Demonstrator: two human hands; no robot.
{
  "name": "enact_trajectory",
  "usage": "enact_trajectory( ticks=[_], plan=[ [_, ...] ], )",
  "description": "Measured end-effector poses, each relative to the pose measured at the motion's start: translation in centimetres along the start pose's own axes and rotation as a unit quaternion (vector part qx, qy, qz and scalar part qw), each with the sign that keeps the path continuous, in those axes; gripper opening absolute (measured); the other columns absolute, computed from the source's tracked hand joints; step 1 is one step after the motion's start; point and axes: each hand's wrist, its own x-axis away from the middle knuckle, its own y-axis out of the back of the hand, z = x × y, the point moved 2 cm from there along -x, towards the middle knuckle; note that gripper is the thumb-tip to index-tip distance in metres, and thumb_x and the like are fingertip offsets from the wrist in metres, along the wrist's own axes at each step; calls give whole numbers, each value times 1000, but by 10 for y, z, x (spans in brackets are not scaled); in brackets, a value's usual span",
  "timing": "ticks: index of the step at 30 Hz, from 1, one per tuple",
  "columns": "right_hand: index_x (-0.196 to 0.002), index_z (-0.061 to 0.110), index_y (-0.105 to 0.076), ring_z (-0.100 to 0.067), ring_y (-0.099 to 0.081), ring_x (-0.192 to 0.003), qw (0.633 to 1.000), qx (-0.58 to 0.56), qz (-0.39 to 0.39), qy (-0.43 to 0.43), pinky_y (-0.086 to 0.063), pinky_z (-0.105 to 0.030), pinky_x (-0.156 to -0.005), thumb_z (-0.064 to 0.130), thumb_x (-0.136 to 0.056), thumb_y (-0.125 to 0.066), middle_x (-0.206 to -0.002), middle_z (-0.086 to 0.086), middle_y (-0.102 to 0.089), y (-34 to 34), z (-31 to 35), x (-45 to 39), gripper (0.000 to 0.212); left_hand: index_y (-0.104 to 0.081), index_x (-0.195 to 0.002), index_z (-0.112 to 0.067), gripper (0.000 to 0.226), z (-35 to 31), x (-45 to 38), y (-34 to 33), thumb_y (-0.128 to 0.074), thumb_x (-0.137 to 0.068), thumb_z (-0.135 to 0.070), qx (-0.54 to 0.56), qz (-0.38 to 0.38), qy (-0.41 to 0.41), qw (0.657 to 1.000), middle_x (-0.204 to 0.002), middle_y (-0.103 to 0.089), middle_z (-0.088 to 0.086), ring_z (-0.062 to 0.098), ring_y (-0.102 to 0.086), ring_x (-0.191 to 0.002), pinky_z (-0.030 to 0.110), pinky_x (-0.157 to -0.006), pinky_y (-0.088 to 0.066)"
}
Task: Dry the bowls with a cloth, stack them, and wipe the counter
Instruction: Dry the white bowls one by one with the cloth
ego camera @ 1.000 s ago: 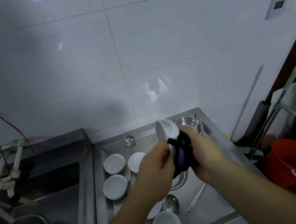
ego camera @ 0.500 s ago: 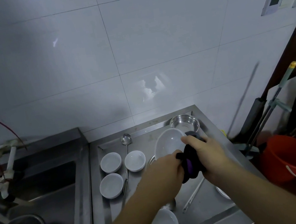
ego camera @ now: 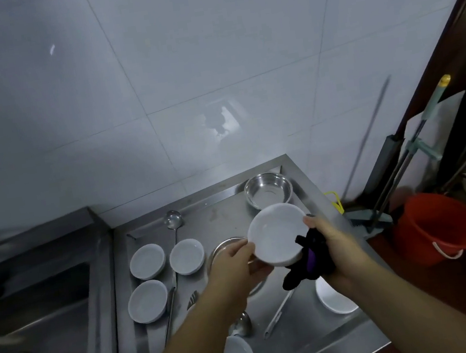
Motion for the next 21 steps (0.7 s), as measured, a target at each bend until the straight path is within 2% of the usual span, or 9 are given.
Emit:
enact_trajectory(
  ticks=[2, 3, 5, 7, 9, 12, 14, 19, 21],
  plan=[
    [-128, 2, -63, -57, -65, -116, 1000, 11, -2, -12, -61, -61, -62, 21, -99, -66, -118, -26, -55, 16, 8, -15, 35, -62, -134, -1, 29, 8, -17, -10, -58, -107, -10, 17, 5, 3, 1000, -121, -73, 27, 38, -77, -104, 38, -78, -66],
    [-130, 0, -61, -54, -70, -109, 1000, 16, -6, -16, -61, -54, -60, 18, -99, -66, -116, -25, -56, 25, 12, -24, 37, -63, -134, -1, 29, 12, -26, -16, -59, -106, -10, 21, -2, 5, 1000, -120, -74, 26, 37, -77, -102, 37, -76, -65],
    [-128, -3, -61, -49, -75, -96, 999, 37, -23, -20, -58, -57, -69, 11, -97, -68, -114, -27, -62, 45, 21, -43, 35, -66, -131, -4, 27, 20, -43, -29, -62, -105, -11, 28, -21, 10, 999, -114, -78, 22, 33, -79, -98, 35, -73, -64],
    [-121, -4, -63, -54, -73, -88, 996, 72, -58, -19, -54, -61, -74, 5, -92, -72, -103, -28, -64, 66, 29, -65, 31, -70, -128, -7, 25, 29, -60, -42, -63, -104, -10, 25, -32, 16, 999, -110, -80, 18, 31, -80, -97, 34, -74, -64],
    [-113, -3, -65, -46, -68, -75, 989, 111, -90, -26, -57, -63, -74, 3, -87, -76, -92, -26, -65, 86, 37, -88, 28, -73, -125, -9, 24, 37, -77, -56, -64, -102, -9, 22, -28, 23, 999, -110, -80, 16, 31, -80, -99, 34, -77, -64],
    [-101, 4, -69, -29, -65, -59, 978, 174, -110, -25, -60, -46, -61, 0, -82, -80, -77, -16, -67, 110, 51, -123, 23, -74, -122, -13, 23, 45, -102, -77, -65, -101, -8, 11, -44, 35, 998, -111, -80, 15, 30, -80, -99, 36, -79, -64],
    [-98, 9, -71, -23, -65, -59, 968, 223, -113, -14, -58, -39, -61, 0, -80, -81, -74, -11, -69, 122, 60, -146, 22, -74, -122, -14, 23, 49, -119, -90, -65, -101, -7, 8, -59, 41, 997, -111, -81, 13, 30, -79, -100, 36, -80, -65],
    [-90, 18, -68, -15, -67, -56, 955, 279, -103, -4, -59, -36, -56, 1, -81, -80, -68, -2, -70, 132, 79, -201, 22, -66, -127, -11, 26, 55, -164, -114, -65, -101, -7, 16, -106, 60, 992, -120, -74, 19, 33, -78, -103, 37, -80, -65],
    [-87, 22, -65, -18, -66, -62, 950, 299, -93, -4, -60, -39, -62, 3, -83, -80, -75, -4, -69, 133, 80, -222, 25, -65, -128, -9, 27, 59, -180, -116, -66, -101, -7, 26, -122, 75, 989, -123, -72, 19, 33, -77, -105, 36, -80, -65]
  ],
)
